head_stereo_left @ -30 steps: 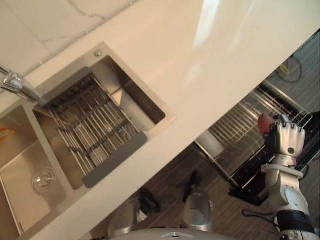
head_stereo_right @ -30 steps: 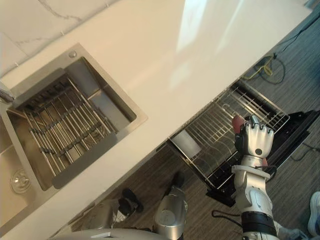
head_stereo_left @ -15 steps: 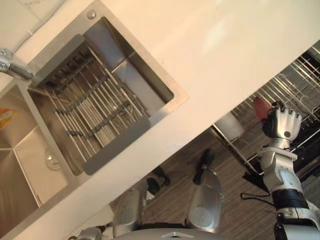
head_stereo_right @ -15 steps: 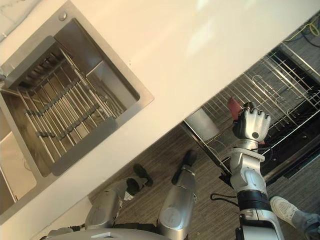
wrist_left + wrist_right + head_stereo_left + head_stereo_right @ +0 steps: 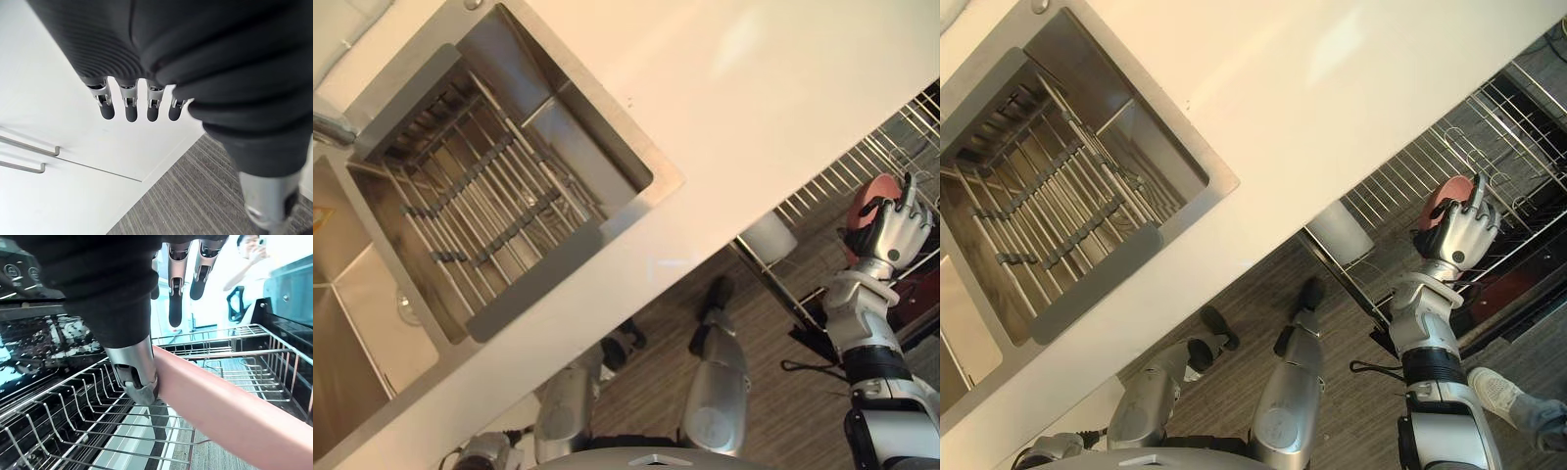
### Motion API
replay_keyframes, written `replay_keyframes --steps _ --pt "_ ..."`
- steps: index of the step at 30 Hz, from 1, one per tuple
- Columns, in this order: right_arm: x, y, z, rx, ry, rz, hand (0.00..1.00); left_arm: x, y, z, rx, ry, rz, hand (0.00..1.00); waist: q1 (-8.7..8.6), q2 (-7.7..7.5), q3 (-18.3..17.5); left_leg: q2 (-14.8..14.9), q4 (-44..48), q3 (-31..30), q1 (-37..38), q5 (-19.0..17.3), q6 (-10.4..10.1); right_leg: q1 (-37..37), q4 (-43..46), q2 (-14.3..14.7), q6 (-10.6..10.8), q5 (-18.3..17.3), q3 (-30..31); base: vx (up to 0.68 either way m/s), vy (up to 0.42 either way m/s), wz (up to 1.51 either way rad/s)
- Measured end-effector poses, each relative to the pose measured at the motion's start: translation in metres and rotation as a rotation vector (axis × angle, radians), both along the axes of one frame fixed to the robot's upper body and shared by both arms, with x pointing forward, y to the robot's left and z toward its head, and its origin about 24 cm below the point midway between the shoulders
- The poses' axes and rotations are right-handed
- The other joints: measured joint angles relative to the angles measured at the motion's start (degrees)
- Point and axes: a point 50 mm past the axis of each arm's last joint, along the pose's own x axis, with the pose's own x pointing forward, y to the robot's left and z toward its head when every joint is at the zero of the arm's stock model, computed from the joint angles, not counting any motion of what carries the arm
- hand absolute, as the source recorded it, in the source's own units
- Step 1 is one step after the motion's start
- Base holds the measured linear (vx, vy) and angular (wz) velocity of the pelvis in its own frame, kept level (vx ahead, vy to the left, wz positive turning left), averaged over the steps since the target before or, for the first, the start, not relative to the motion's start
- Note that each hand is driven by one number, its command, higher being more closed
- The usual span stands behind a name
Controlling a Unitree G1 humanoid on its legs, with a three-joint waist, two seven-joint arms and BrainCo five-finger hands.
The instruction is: Walk over to the sink, pick up the cup, carry it to the dishwasher, place the cup inside the dishwasher, then close the dishwasher door
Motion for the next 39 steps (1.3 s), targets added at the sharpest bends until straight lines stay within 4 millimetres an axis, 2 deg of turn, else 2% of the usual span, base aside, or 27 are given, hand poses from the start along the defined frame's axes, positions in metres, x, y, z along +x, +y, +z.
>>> replay_keyframes --steps 2,3,7,11,12,15,16,18,20,21,23,26,28,30,32,35,39 --pt "0.003 0.004 -0.008 0.077 0.0 -0.004 0.0 -0.005 -0.001 -0.001 -0.037 0.035 -0.009 0.0 0.02 -1.07 0.7 0.9 0.3 1.1 1.5 -0.4 -0.6 1.0 -1.3 1.4 -0.4 0.4 1.3 0.03 -0.041 -0.46" --pt "0.009 0.011 -0.009 0.123 -0.011 0.009 0.0 -0.009 -0.001 -0.002 -0.054 0.058 -0.008 0.0 0.09 -2.13 1.2 1.4 0.4 2.2 3.2 -0.8 -1.2 1.7 -1.9 2.5 -0.7 0.6 2.9 0.02 -0.032 -0.58" --pt "0.014 0.022 -0.015 0.172 -0.005 0.044 0.0 -0.021 -0.003 -0.005 -0.09 0.102 -0.052 0.0 0.05 -3.45 1.3 2.7 1.9 4.2 5.4 -2.3 -2.6 2.6 -5.0 5.0 -1.0 2.3 6.8 0.01 -0.02 -0.7" --pt "0.022 0.043 -0.011 0.176 -0.014 0.142 0.0 -0.037 -0.011 -0.009 -0.096 0.169 -0.106 0.0 0.19 -3.95 1.2 1.3 3.1 -5.4 7.0 -4.2 -4.5 3.0 -7.8 7.2 -0.7 2.8 11.8 -0.03 -0.019 -0.74" --pt "0.023 0.046 -0.011 0.182 -0.018 0.153 0.0 -0.038 -0.011 -0.009 -0.091 0.17 -0.123 0.0 0.23 -4.04 1.2 1.2 3.1 -5.9 7.3 -4.4 -4.7 3.1 -7.9 7.6 -0.7 2.8 12.5 -0.04 -0.002 -0.59" --pt "0.024 0.058 -0.019 0.237 -0.014 0.189 0.0 -0.041 -0.012 -0.01 -0.082 0.162 -0.151 0.0 0.34 -5.22 0.4 0.3 3.2 -8.8 8.1 -5.3 -5.0 2.8 -8.2 8.3 -0.7 2.8 13.7 -0.05 -0.02 -0.4" --pt "0.026 0.066 -0.023 0.25 -0.002 0.217 0.0 -0.044 -0.011 -0.01 -0.075 0.168 -0.152 0.0 0.38 -6.1 -0.2 0.1 3.4 -8.8 8.2 -5.7 -5.3 2.5 -8.4 8.5 -0.7 2.8 14.1 -0.02 -0.008 -0.43" --pt "0.027 0.074 -0.028 0.271 0.013 0.252 0.0 -0.05 -0.01 -0.011 -0.062 0.179 -0.142 0.0 1.21 -7.13 -0.8 -0.7 4.0 -11.2 8.5 -6.2 -5.5 2.2 -8.5 8.6 -0.9 3.0 14.6 -0.01 -0.008 -0.58" --pt "0.03 0.082 -0.028 0.296 0.015 0.321 0.0 -0.061 -0.019 -0.013 -0.09 0.196 -0.104 0.0 2.64 -7.25 -1.1 -2.4 5.7 -21.1 9.2 -8.9 -5.2 2.2 -8.2 9.6 -1.0 3.1 15.9 -0.01 -0.005 -0.76" --pt "0.031 0.086 -0.029 0.304 0.018 0.344 0.0 -0.064 -0.021 -0.013 -0.097 0.202 -0.1 0.0 2.68 -7.27 -1.4 -2.7 6.0 -22.2 9.3 -9.8 -5.0 2.2 -8.0 9.8 -1.0 3.1 16.0 -0.02 0.049 -0.59" --pt "0.031 0.091 -0.035 0.411 0.019 0.416 0.0 -0.07 -0.03 -0.014 -0.122 0.208 -0.087 0.0 2.58 -7.81 -2.2 -2.7 7.2 -21.6 9.5 -11.3 -4.4 2.2 -7.4 9.8 -1.1 3.1 16.6 -0.03 0.07 -0.34" --pt "0.033 0.097 -0.038 0.607 -0.01 0.484 0.0 -0.076 -0.031 -0.015 -0.105 0.223 -0.102 0.0 2.77 -7.92 -3.0 -2.8 7.1 -20.8 9.9 -11.4 -4.1 2.2 -6.7 9.6 -1.2 3.1 16.3 -0.03 0.049 -0.14" --pt "0.033 0.094 -0.035 0.7 -0.051 0.511 0.0 -0.076 -0.031 -0.015 -0.108 0.225 -0.101 0.0 2.63 -7.87 -3.4 -2.8 7.0 -21.2 10.2 -11.4 -4.1 2.3 -6.3 9.1 -1.8 3.6 14.9 0.04 0.003 0.08" --pt "0.028 0.087 -0.033 0.794 -0.058 0.562 0.0 -0.079 -0.033 -0.015 -0.13 0.24 -0.104 0.0 2.57 -7.57 -3.7 -2.7 7.0 -22.0 12.0 -11.6 -4.5 3.5 -5.1 8.6 -1.4 5.5 13.4 0.09 -0.016 0.11" --pt "0.022 0.083 -0.038 0.831 -0.035 0.579 0.0 -0.079 -0.036 -0.015 -0.151 0.244 -0.117 0.0 2.4 -6.67 -4.9 -2.3 6.7 -23.1 12.4 -11.6 -4.6 4.1 -4.6 8.7 -1.5 5.3 12.0 0.07 -0.019 0.19" --pt "0.017 0.082 -0.041 0.855 0.011 0.624 0.0 -0.08 -0.037 -0.015 -0.156 0.268 -0.183 0.0 2.5 -6.11 -5.3 -2.2 5.2 -23.9 15.8 -11.3 -4.8 7.0 -3.8 8.7 -1.2 4.8 11.0 0.04 -0.006 0.13" --pt "0.013 0.089 -0.028 0.833 -0.017 0.697 0.0 -0.089 -0.036 -0.014 -0.162 0.315 -0.256 0.0 2.78 -6.85 -6.3 -2.5 5.2 -23.8 17.8 -11.6 -4.5 8.4 -2.2 7.5 -1.6 1.6 8.5 -0.06 0.023 0.02"
